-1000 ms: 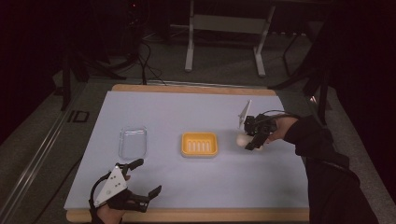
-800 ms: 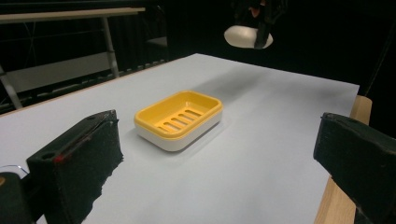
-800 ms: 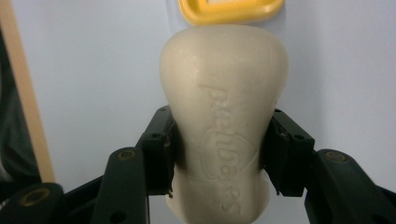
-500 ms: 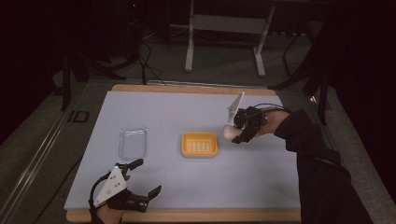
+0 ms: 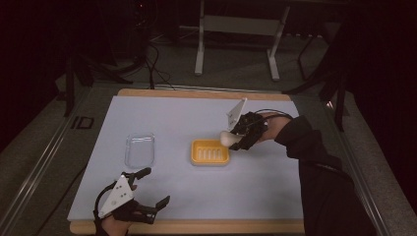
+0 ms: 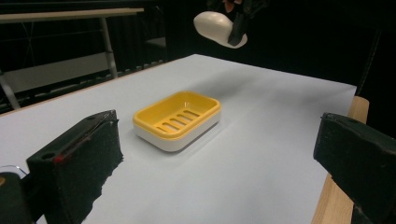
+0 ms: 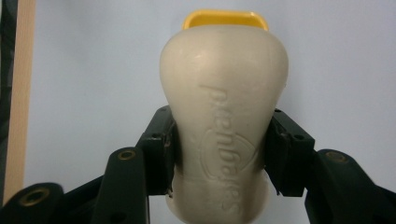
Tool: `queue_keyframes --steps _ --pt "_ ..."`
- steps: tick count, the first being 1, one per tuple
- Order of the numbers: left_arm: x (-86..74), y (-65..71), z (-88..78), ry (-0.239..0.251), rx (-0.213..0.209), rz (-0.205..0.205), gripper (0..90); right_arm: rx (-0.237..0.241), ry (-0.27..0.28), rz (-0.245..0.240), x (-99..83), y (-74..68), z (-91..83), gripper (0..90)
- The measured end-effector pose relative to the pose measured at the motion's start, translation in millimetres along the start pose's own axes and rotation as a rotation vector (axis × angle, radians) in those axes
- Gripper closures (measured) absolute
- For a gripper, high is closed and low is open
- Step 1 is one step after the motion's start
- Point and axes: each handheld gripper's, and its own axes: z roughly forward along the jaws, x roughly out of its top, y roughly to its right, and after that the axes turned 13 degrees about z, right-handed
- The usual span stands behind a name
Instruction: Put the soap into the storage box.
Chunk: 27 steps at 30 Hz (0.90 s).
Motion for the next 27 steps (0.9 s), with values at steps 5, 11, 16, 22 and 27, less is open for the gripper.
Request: queue_keyframes --steps 5,11,16,22,27 --pt "0.3 -0.1 -1.1 0.004 0.002 -0.002 1.1 0.006 0.012 -0.023 9.6 -0.5 11.1 49.8" --pt "0.4 0.0 -1.0 0.006 -0.001 -0.001 1.1 0.021 0.029 -0.031 18.8 0.7 19.4 49.8" --pt "1.0 -0.3 -0.5 0.011 -0.001 -0.004 1.1 0.017 0.042 -0.045 24.6 0.0 25.8 49.7" --pt "0.9 0.1 -0.2 0.008 -0.004 0.0 1.1 0.036 0.07 -0.064 30.3 -1.1 28.1 49.8" --pt "1.8 -0.1 -0.4 0.014 0.0 0.0 1.1 0.026 0.073 -0.069 31.3 -0.8 37.2 49.8"
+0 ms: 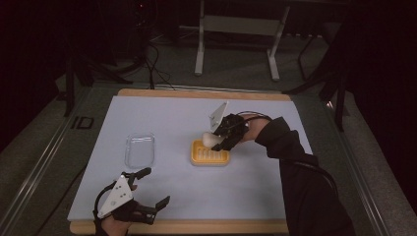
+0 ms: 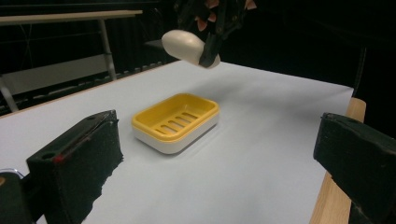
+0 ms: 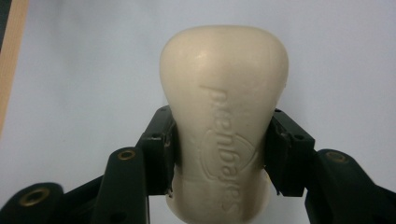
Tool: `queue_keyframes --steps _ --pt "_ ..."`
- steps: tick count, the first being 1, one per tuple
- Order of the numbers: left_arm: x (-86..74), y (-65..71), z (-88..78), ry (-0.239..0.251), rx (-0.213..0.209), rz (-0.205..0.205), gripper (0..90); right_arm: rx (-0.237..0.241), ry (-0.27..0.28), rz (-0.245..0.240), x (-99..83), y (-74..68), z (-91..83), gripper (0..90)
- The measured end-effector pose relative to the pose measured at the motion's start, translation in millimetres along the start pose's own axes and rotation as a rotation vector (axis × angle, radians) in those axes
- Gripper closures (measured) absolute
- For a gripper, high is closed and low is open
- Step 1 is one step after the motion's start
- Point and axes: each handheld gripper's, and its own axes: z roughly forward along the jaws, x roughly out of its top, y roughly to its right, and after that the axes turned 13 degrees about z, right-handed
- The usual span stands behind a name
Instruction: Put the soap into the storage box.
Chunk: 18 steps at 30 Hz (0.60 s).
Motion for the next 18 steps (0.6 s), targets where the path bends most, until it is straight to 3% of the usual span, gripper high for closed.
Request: queue_keyframes --steps 9,18 --pt "0.0 0.7 0.8 -0.003 -0.008 0.002 1.1 -0.012 0.041 0.011 -7.8 7.9 26.3 49.7" --pt "0.1 0.5 0.5 -0.001 -0.013 0.0 1.1 -0.029 -0.012 0.025 -21.6 17.7 61.0 49.7"
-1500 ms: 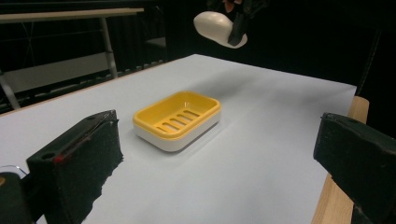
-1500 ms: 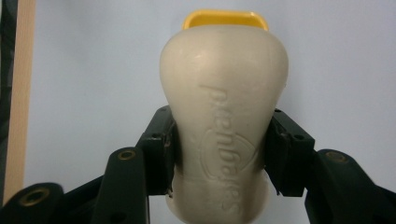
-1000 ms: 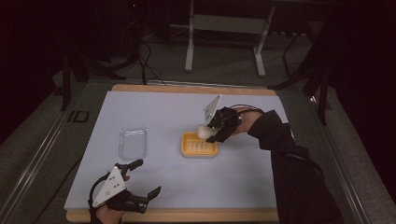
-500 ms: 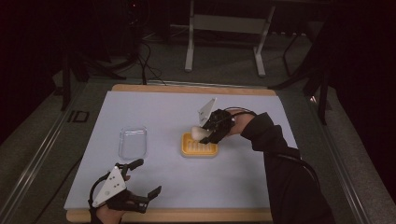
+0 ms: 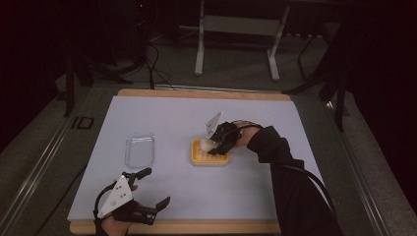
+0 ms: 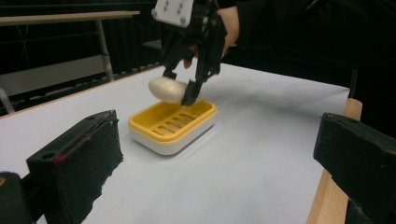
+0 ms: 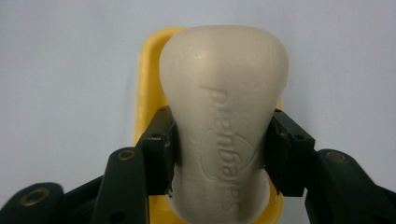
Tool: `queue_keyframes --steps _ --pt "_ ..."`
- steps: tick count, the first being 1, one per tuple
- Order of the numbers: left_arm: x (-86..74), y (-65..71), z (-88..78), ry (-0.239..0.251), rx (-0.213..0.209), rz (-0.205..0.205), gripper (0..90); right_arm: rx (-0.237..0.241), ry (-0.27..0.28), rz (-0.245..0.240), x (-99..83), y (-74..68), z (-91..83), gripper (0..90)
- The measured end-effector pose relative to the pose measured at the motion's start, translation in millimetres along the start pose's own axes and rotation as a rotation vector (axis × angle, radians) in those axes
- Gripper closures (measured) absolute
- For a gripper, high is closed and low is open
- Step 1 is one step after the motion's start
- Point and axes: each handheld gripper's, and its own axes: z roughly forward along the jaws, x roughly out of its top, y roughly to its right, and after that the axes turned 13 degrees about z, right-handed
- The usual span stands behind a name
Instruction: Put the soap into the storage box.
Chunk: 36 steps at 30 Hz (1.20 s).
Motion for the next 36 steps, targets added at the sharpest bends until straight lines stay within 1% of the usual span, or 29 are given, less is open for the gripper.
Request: queue_keyframes --steps 3,7,11,15,17,19,24,28,30,32,33,34,35,36 --pt "0.0 0.4 0.4 -0.002 -0.003 0.0 1.1 -0.006 -0.02 -0.004 -3.2 1.3 8.4 49.7" --pt "0.0 0.5 0.5 -0.002 -0.007 0.0 1.1 0.01 -0.033 -0.007 -5.4 1.0 15.2 49.7" --pt "0.0 0.7 0.5 -0.002 -0.008 0.0 1.1 0.018 -0.039 0.008 -6.7 3.2 21.7 49.7" --pt "0.0 0.9 0.4 -0.005 -0.009 0.002 1.1 0.02 -0.039 0.016 -6.7 4.6 25.3 49.6" --pt "-0.1 0.9 0.5 -0.005 -0.011 0.002 1.1 0.01 -0.032 0.013 -6.8 4.7 25.6 49.6" --pt "0.0 0.9 0.6 -0.006 -0.013 0.003 1.1 0.011 -0.031 0.021 -7.3 6.0 26.6 49.4" --pt "-0.1 1.2 0.7 -0.008 -0.017 0.005 1.1 0.017 -0.059 0.028 -6.9 4.0 31.7 48.7" --pt "-0.1 1.2 0.9 -0.01 -0.019 0.006 1.1 0.024 -0.055 0.039 -5.5 4.8 32.7 47.0" --pt "-0.2 1.2 1.1 -0.011 -0.021 0.005 1.1 0.037 -0.059 0.052 -4.5 4.7 31.9 46.6" --pt "-0.1 1.3 1.1 -0.011 -0.021 0.006 1.1 0.034 -0.056 0.045 -3.8 5.1 29.8 45.4" --pt "-0.1 1.4 1.1 -0.01 -0.019 0.006 1.1 0.039 -0.058 0.05 -3.3 5.3 28.6 43.0" --pt "0.0 1.3 0.9 -0.009 -0.016 0.007 1.1 0.038 -0.055 0.046 -3.0 5.4 27.1 42.5" --pt "-0.1 1.2 0.8 -0.008 -0.015 0.008 1.1 0.028 -0.051 0.051 -2.4 4.9 24.7 42.4" --pt "-0.1 1.0 0.8 -0.008 -0.014 0.005 1.1 0.028 -0.053 0.054 -1.8 5.0 23.1 41.5"
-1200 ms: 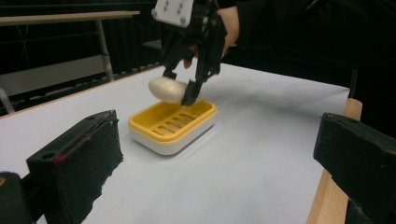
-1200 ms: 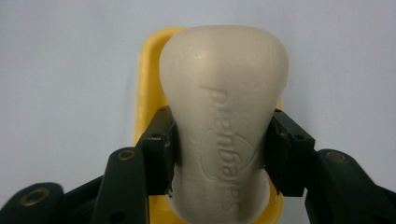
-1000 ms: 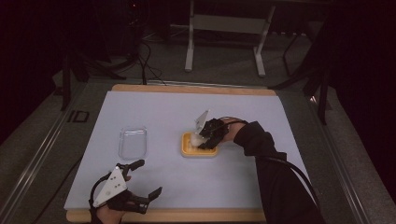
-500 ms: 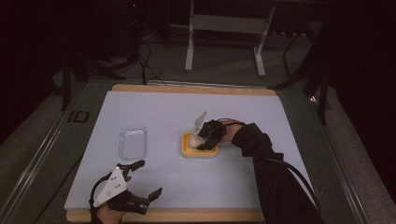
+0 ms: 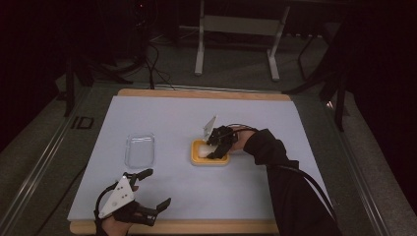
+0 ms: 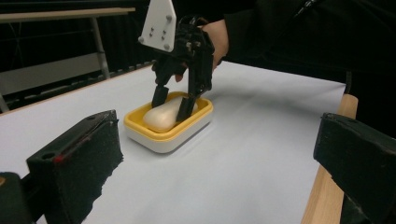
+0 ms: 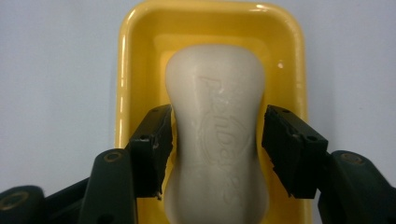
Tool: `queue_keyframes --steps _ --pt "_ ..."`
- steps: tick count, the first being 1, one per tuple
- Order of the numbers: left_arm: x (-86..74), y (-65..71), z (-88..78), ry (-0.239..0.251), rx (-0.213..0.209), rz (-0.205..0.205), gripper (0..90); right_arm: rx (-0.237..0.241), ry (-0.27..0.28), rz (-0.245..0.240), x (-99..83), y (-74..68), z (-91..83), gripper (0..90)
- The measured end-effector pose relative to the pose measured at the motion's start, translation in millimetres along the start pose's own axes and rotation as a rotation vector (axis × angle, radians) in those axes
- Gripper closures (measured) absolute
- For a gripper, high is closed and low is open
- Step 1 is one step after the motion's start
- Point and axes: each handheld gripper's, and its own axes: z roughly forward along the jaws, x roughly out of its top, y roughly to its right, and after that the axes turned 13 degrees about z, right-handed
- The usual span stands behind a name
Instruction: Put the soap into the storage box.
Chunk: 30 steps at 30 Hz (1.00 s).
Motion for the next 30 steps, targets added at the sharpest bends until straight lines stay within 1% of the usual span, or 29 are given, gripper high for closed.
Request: queue_keyframes --steps 2,6,8,10,12,15,17,19,20,23,26,27,29,30 --pt "0.0 -0.1 0.0 -0.002 -0.001 0.002 1.1 -0.013 0.008 -0.006 1.6 -0.7 -4.5 41.3" --pt "0.0 0.5 0.6 -0.001 -0.003 -0.001 1.1 -0.02 0.036 -0.008 4.8 -1.0 -14.5 41.2" --pt "-0.1 0.6 0.7 -0.002 -0.003 -0.001 1.1 -0.026 0.034 0.0 5.3 -1.2 -18.5 41.2" --pt "-0.1 0.6 0.7 -0.002 -0.003 -0.002 1.1 -0.019 0.022 0.011 5.3 -1.4 -21.8 41.2" --pt "-0.2 0.5 0.8 -0.002 -0.003 -0.002 1.1 -0.021 0.017 0.012 4.7 -2.0 -24.2 41.1" --pt "-0.3 0.5 1.3 -0.001 -0.006 -0.002 1.1 -0.034 0.012 0.02 2.1 -4.6 -32.0 38.1" --pt "-0.3 0.6 1.5 -0.003 -0.008 -0.004 1.1 -0.064 0.02 0.043 0.3 -5.1 -37.1 30.7" --pt "-0.3 0.7 1.5 -0.002 -0.007 -0.003 1.1 -0.079 0.038 0.084 -2.2 -4.3 -41.9 28.0" --pt "-0.3 0.7 1.5 -0.002 -0.007 -0.002 1.1 -0.09 0.043 0.107 -3.3 -3.6 -44.0 24.8" --pt "-0.3 0.9 1.2 -0.002 -0.006 -0.002 1.1 -0.12 0.052 0.154 -7.7 -1.7 -49.4 20.2" --pt "-0.4 0.8 1.3 -0.003 -0.008 -0.003 1.1 -0.127 0.061 0.202 -11.7 -0.4 -53.8 17.3" --pt "-0.4 0.8 1.4 -0.003 -0.009 -0.004 1.1 -0.128 0.071 0.214 -13.6 0.0 -55.4 14.7" --pt "-0.5 0.8 1.6 -0.005 -0.01 -0.003 1.1 -0.127 0.086 0.231 -17.5 1.9 -59.0 12.8" --pt "-0.4 0.8 1.5 -0.005 -0.011 -0.002 1.1 -0.138 0.095 0.241 -20.1 2.2 -61.4 12.3"
